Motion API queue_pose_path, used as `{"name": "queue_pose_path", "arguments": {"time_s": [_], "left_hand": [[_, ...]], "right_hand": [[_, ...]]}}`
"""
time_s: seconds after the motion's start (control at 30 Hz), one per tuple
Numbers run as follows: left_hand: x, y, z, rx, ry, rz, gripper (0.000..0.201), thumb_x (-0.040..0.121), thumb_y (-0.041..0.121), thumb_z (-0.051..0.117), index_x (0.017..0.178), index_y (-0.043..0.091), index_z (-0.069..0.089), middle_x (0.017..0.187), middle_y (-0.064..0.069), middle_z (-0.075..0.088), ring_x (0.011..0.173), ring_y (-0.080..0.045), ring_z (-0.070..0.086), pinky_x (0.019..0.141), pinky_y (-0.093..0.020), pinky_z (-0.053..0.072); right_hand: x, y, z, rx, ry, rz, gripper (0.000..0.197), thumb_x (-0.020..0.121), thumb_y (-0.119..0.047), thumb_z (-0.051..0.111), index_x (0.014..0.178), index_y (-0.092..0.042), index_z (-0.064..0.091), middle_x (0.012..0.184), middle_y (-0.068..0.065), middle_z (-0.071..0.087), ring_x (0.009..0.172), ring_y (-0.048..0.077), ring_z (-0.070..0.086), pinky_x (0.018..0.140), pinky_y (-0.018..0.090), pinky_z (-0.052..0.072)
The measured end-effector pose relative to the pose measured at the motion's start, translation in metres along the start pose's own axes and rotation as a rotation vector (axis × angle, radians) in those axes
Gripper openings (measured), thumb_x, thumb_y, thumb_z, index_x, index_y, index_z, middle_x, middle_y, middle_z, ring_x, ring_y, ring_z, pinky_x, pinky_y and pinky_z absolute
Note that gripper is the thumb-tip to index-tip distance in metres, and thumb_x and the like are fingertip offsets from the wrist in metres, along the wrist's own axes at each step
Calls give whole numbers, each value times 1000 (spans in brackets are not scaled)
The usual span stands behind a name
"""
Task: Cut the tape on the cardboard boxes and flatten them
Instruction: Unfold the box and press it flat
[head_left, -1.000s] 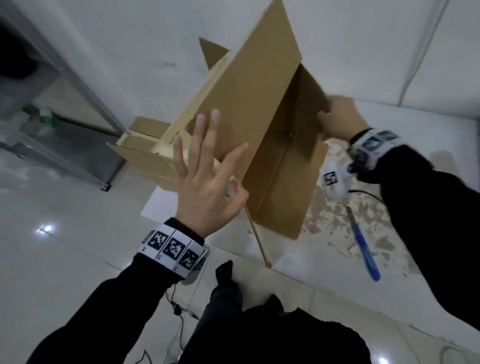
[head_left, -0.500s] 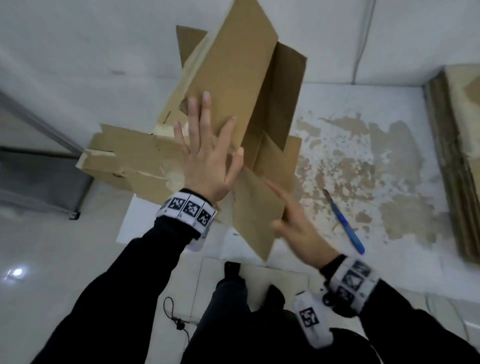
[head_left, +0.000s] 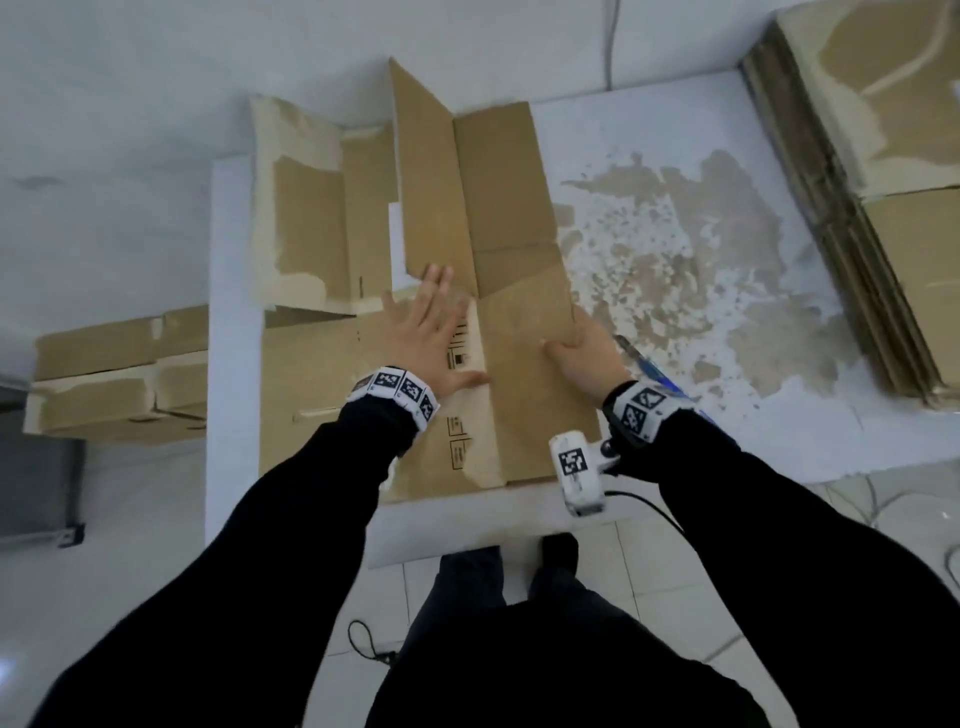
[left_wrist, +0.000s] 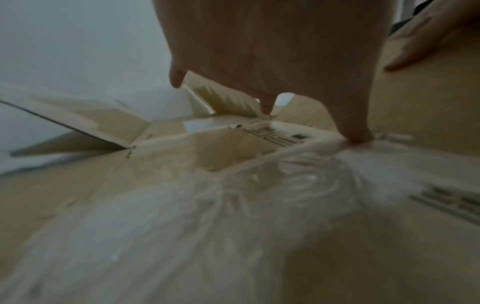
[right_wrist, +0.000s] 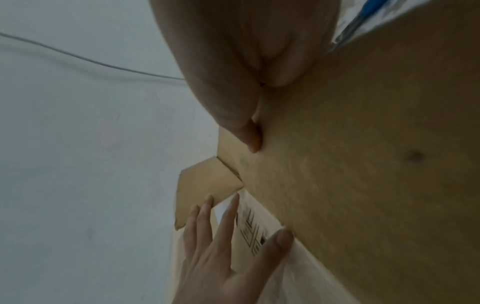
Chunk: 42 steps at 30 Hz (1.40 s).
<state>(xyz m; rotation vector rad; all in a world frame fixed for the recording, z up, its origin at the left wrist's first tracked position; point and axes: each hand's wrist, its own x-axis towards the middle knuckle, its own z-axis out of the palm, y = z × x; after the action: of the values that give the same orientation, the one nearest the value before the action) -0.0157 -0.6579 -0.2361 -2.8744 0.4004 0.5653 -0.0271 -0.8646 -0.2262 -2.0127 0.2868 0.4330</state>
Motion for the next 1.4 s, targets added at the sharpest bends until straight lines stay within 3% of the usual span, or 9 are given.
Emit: {"name": "queue_pose_path", "arguments": {"time_s": [0.2, 0.33, 0.43, 0.63, 0.73, 0.83, 0.97, 1.2, 1.4], "left_hand": [[-8, 7, 19, -121, 101, 153, 84, 88, 59, 46, 152, 15, 15, 155, -9, -25, 144, -27, -23, 117, -52, -9], [-21, 0, 47, -337, -63, 70, 77, 96, 51, 31, 152, 19, -12, 157, -3, -25, 144, -19, -25, 118, -51, -7], [-39, -50, 63, -432, -154, -70, 93, 87, 72, 31, 145, 28, -26, 149, 1, -39, 139, -19, -34, 114, -45, -19], [-71, -123, 76, -510, -183, -123, 102, 67, 87, 14, 148, 35, -18, 154, 4, -32, 141, -15, -30, 117, -43, -11], [-47, -127, 45, -564, 22, -235, 80, 81, 70, 26, 142, 20, 39, 149, -12, 32, 138, -26, 24, 111, -43, 16], [5, -125, 9, -531, 246, -400, 43, 93, 36, 40, 126, 10, 53, 125, -16, 54, 115, -29, 45, 100, -39, 26], [85, -119, -15, -418, 199, -231, 50, 97, 27, 37, 145, 12, 33, 150, -15, 32, 138, -29, 27, 112, -44, 17], [134, -122, 15, -515, -41, -78, 60, 102, 39, 18, 152, 21, -11, 158, 0, -22, 144, -23, -23, 115, -49, -12], [104, -159, 27, -668, -39, -394, 82, 93, 59, 39, 151, 30, -11, 157, -4, -24, 145, -23, -23, 114, -49, -14]], "right_hand": [[2, 10, 31, -512, 207, -86, 70, 86, -7, 55, 147, -6, 20, 152, 17, 22, 140, 30, 23, 112, 41, 23], [-5, 4, 97, -788, -202, -317, 59, 102, -36, 25, 152, -23, -2, 159, 0, -12, 146, 20, -15, 115, 50, -11], [2, 23, 98, -833, -191, -300, 57, 100, -49, 17, 149, -36, -9, 156, -9, -22, 142, 14, -26, 112, 51, -19], [-1, 26, 52, -764, 17, -198, 55, 99, -49, 25, 150, -32, 19, 158, -8, 8, 146, 19, 3, 116, 43, 7], [30, -17, 60, -662, 173, -207, 42, 97, -25, 41, 135, -10, 45, 144, 11, 40, 132, 30, 34, 109, 43, 27], [84, -70, 86, -647, 94, -227, 47, 98, -23, 39, 143, -12, 33, 155, 13, 21, 143, 29, 19, 114, 45, 20], [147, -107, 133, -825, -128, -244, 53, 103, -35, 23, 152, -27, 4, 159, 0, -12, 146, 24, -11, 115, 55, -2], [172, -95, 149, -1000, -236, -195, 54, 100, -45, 13, 149, -37, -9, 158, -7, -18, 144, 25, -20, 108, 65, -7], [163, -68, 89, -805, -128, -80, 59, 99, -51, 22, 149, -39, -7, 157, -7, -20, 143, 23, -22, 112, 52, -13]]}}
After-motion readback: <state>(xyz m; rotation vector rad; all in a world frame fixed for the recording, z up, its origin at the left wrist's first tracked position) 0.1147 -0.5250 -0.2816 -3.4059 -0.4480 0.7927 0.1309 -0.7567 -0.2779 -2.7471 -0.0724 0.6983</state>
